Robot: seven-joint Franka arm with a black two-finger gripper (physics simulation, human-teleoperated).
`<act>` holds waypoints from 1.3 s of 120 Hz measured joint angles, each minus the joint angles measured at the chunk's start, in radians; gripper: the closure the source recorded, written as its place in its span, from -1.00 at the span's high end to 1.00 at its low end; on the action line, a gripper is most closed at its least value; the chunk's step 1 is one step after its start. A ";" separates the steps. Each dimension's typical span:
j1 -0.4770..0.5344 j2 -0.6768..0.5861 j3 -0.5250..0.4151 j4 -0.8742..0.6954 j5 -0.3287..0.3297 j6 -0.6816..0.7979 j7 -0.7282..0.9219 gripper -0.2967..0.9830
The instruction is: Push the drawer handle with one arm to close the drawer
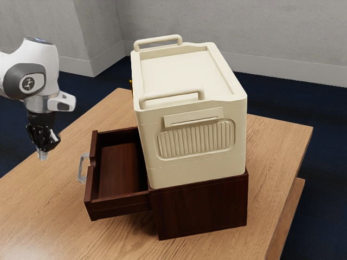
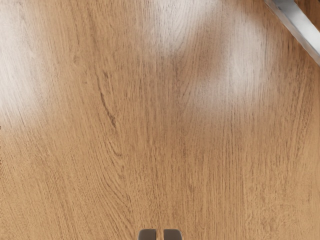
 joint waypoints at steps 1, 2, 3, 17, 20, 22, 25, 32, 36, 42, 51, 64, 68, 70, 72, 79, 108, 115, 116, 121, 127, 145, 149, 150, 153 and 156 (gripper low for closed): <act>0.000 0.000 0.003 -0.006 0.003 0.012 0.003 -0.68; 0.001 0.001 0.006 -0.011 0.006 0.024 0.006 -0.68; 0.001 0.001 0.008 -0.017 0.009 0.036 0.009 -0.68; -0.002 0.006 0.037 -0.088 0.048 0.212 0.057 -0.69; -0.005 0.006 0.044 -0.102 0.057 0.248 0.067 -0.69; -0.006 0.007 0.048 -0.112 0.062 0.270 0.074 -0.69; -0.008 0.006 0.051 -0.128 0.071 0.304 0.083 -0.69; -0.015 0.006 0.055 -0.161 0.085 0.376 0.104 -0.69; -0.018 0.006 0.056 -0.178 0.091 0.413 0.115 -0.69; -0.020 0.006 0.056 -0.197 0.097 0.465 0.130 -0.69; -0.024 0.013 0.057 -0.210 0.103 0.531 0.151 -0.69; -0.044 0.037 0.058 -0.218 0.106 0.609 0.175 -0.69; -0.046 0.041 0.058 -0.227 0.106 0.627 0.181 -0.69; -0.046 0.042 0.058 -0.232 0.106 0.636 0.184 -0.69; -0.047 0.043 0.058 -0.237 0.106 0.645 0.187 -0.69; -0.058 0.043 0.058 -0.247 0.104 0.669 0.198 -0.69; -0.087 -0.029 0.055 -0.296 0.109 0.720 0.231 -0.69; -0.099 -0.033 0.053 -0.297 0.111 0.729 0.238 -0.69; -0.100 -0.033 0.053 -0.297 0.112 0.730 0.239 -0.69; -0.110 -0.033 0.053 -0.296 0.112 0.736 0.243 -0.69; -0.119 -0.031 0.052 -0.295 0.113 0.745 0.248 -0.69; -0.147 -0.029 0.049 -0.293 0.115 0.769 0.260 -0.69; -0.150 -0.028 0.049 -0.293 0.115 0.773 0.262 -0.69; -0.152 -0.028 0.049 -0.293 0.115 0.774 0.262 -0.69; -0.158 -0.028 0.048 -0.293 0.115 0.776 0.264 -0.69; -0.163 -0.028 0.048 -0.293 0.115 0.779 0.265 -0.69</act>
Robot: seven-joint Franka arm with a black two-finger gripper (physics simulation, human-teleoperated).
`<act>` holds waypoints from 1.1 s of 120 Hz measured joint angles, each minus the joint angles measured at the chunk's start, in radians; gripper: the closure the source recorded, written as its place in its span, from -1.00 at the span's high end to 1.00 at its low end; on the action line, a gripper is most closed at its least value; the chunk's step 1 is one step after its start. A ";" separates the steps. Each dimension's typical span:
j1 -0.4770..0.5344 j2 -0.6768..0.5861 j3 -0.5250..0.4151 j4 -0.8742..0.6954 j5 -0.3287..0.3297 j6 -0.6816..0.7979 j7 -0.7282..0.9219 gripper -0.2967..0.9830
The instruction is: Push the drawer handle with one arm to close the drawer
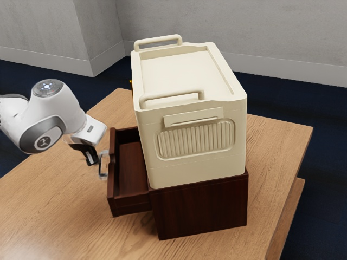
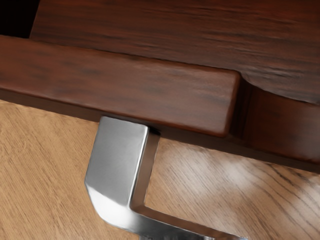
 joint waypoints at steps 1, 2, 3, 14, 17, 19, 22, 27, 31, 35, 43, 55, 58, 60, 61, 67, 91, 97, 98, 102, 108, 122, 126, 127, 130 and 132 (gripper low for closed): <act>-0.001 0.000 0.000 0.000 0.000 0.001 0.000 -0.69; -0.003 0.000 0.000 0.000 0.000 0.001 0.001 -0.69; -0.004 0.000 0.000 0.000 0.000 0.002 0.001 -0.69; -0.021 0.001 0.000 0.000 0.000 0.011 0.006 -0.69; -0.025 0.002 0.000 0.000 0.000 0.016 0.007 -0.69; -0.028 0.003 0.000 0.000 0.000 0.019 0.007 -0.69; -0.030 0.003 0.000 0.000 0.000 0.023 0.008 -0.69; -0.037 0.005 0.000 0.000 0.000 0.030 0.010 -0.69; -0.041 0.006 0.000 0.001 0.001 0.036 0.011 -0.69; -0.047 0.007 0.000 0.001 0.001 0.042 0.012 -0.69; -0.054 0.015 -0.001 0.003 0.001 0.055 0.013 -0.69; -0.063 0.026 0.000 0.004 0.000 0.079 0.015 -0.69; -0.067 0.027 0.000 0.004 0.000 0.085 0.016 -0.69; -0.070 0.028 0.000 0.005 0.000 0.088 0.016 -0.69; -0.072 0.028 0.000 0.005 0.000 0.090 0.017 -0.69; -0.079 0.029 0.000 0.005 0.000 0.099 0.017 -0.69; -0.105 0.037 -0.002 0.002 0.009 0.152 0.020 -0.69; -0.113 0.043 -0.002 0.002 0.012 0.172 0.021 -0.69; -0.114 0.044 -0.002 0.002 0.012 0.175 0.021 -0.69; -0.118 0.051 -0.002 0.002 0.015 0.190 0.021 -0.69; -0.120 0.061 -0.002 0.002 0.017 0.213 0.021 -0.69; -0.137 0.080 0.002 0.003 0.020 0.266 0.022 -0.69; -0.138 0.085 0.002 0.002 0.021 0.280 0.022 -0.69; -0.139 0.086 0.002 0.002 0.021 0.283 0.022 -0.69; -0.139 0.088 0.003 0.001 0.021 0.292 0.023 -0.69; -0.140 0.089 0.003 0.000 0.022 0.297 0.023 -0.69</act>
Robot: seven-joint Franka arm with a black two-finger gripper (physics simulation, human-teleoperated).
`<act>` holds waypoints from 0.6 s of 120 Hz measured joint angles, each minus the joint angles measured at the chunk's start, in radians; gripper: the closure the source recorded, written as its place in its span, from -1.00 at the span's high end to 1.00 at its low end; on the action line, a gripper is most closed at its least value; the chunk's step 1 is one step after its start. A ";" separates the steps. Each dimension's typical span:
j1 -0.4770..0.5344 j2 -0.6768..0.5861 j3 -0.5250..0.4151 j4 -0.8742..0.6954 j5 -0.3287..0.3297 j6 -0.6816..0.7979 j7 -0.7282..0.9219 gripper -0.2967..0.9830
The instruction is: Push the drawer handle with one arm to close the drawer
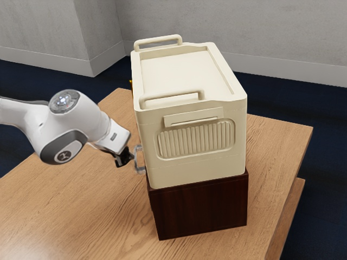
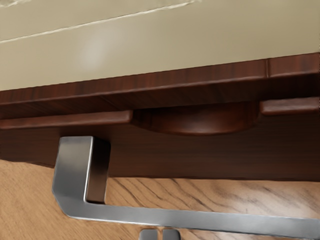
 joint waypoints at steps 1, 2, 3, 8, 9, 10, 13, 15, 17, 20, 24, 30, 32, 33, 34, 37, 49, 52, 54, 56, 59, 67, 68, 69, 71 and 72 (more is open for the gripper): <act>0.000 0.000 0.000 0.000 0.000 0.002 0.000 -0.69; 0.000 0.001 0.000 0.000 0.000 0.005 0.000 -0.69; 0.000 0.001 0.000 -0.001 0.000 0.007 0.000 -0.69; 0.003 0.005 0.001 -0.001 0.001 0.017 0.000 -0.69; 0.003 0.005 0.001 -0.002 0.001 0.019 0.000 -0.69; 0.003 0.006 0.001 -0.002 0.001 0.021 0.000 -0.69; 0.003 0.007 0.002 -0.004 0.001 0.021 -0.001 -0.69; 0.004 0.005 0.003 -0.006 0.001 0.015 -0.003 -0.69; 0.005 0.003 0.004 -0.008 0.001 0.007 -0.004 -0.69; 0.007 0.000 0.005 -0.011 0.001 -0.005 -0.007 -0.69; 0.009 -0.003 0.005 -0.016 0.000 -0.019 -0.010 -0.69; 0.011 -0.010 0.005 -0.019 0.000 -0.041 -0.014 -0.69; 0.011 -0.015 0.005 -0.019 0.000 -0.051 -0.015 -0.69; 0.011 -0.019 0.005 -0.019 0.000 -0.056 -0.016 -0.69; 0.011 -0.022 0.005 -0.019 0.000 -0.062 -0.017 -0.69; 0.013 -0.031 0.006 -0.017 -0.001 -0.078 -0.019 -0.69; 0.036 -0.063 0.007 -0.006 -0.005 -0.155 -0.030 -0.69; 0.044 -0.066 0.009 0.005 -0.007 -0.176 -0.033 -0.69; 0.048 -0.067 0.010 0.015 -0.008 -0.191 -0.035 -0.69; 0.050 -0.068 0.011 0.030 -0.010 -0.208 -0.037 -0.69; 0.052 -0.069 0.012 0.050 -0.011 -0.234 -0.041 -0.69; 0.054 -0.070 0.024 0.092 -0.024 -0.299 -0.053 -0.69; 0.055 -0.070 0.027 0.097 -0.027 -0.307 -0.054 -0.69; 0.055 -0.070 0.030 0.102 -0.032 -0.315 -0.055 -0.69; 0.055 -0.069 0.037 0.117 -0.043 -0.335 -0.058 -0.69; 0.056 -0.068 0.040 0.125 -0.049 -0.345 -0.059 -0.69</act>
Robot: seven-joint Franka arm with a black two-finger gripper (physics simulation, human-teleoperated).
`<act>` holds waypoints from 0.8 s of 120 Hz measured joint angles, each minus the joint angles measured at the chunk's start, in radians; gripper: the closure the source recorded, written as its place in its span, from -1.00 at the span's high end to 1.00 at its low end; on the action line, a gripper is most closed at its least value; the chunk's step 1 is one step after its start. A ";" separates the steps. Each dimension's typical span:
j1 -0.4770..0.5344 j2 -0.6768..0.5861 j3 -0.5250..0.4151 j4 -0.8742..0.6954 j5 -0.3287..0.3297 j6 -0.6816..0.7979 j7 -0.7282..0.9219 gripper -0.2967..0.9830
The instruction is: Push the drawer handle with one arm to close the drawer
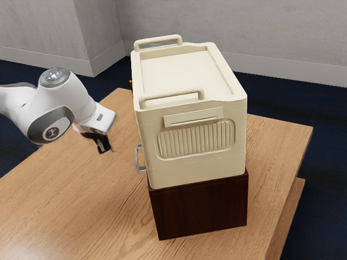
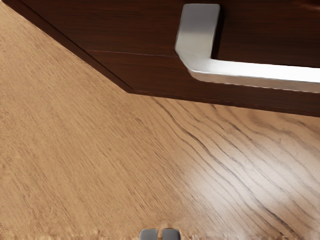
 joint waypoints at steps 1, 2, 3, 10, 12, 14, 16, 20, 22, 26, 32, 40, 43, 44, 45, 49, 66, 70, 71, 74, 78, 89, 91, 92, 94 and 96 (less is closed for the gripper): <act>0.001 0.000 0.003 0.008 -0.006 -0.010 -0.001 -0.69; 0.001 0.001 0.006 0.015 -0.012 -0.019 -0.002 -0.69; 0.001 0.001 0.008 0.022 -0.017 -0.029 -0.004 -0.68; 0.002 0.004 0.022 0.080 -0.052 -0.101 -0.016 -0.50; 0.003 0.005 0.025 0.102 -0.062 -0.126 -0.020 -0.44; 0.003 0.010 0.027 0.128 -0.072 -0.154 -0.024 -0.38; 0.002 0.014 0.028 0.158 -0.082 -0.183 -0.028 -0.32; 0.002 0.021 0.030 0.210 -0.101 -0.238 -0.035 -0.21; 0.001 0.024 0.030 0.234 -0.110 -0.264 -0.039 -0.15; 0.001 0.041 0.029 0.287 -0.131 -0.314 -0.046 -0.05; -0.001 0.069 0.023 0.364 -0.156 -0.383 -0.056 0.07; -0.003 0.096 0.007 0.451 -0.177 -0.465 -0.067 0.20; -0.006 0.102 0.001 0.481 -0.182 -0.500 -0.071 0.24; -0.006 0.103 0.000 0.489 -0.184 -0.511 -0.072 0.25; -0.007 0.105 -0.001 0.496 -0.186 -0.522 -0.073 0.26; -0.007 0.107 -0.002 0.516 -0.191 -0.563 -0.078 0.30; 0.006 0.107 0.008 0.562 -0.217 -0.712 -0.095 0.41; 0.008 0.106 0.008 0.568 -0.221 -0.738 -0.098 0.43; 0.009 0.106 0.007 0.569 -0.222 -0.744 -0.099 0.44; 0.015 0.106 0.006 0.573 -0.224 -0.761 -0.101 0.45; 0.021 0.106 0.004 0.578 -0.226 -0.780 -0.104 0.46; 0.025 0.105 -0.001 0.588 -0.228 -0.818 -0.113 0.49; 0.025 0.105 -0.002 0.588 -0.227 -0.824 -0.114 0.49; 0.025 0.105 -0.002 0.588 -0.227 -0.826 -0.115 0.49; 0.025 0.105 -0.003 0.588 -0.227 -0.831 -0.116 0.50; 0.025 0.105 -0.004 0.588 -0.226 -0.835 -0.118 0.50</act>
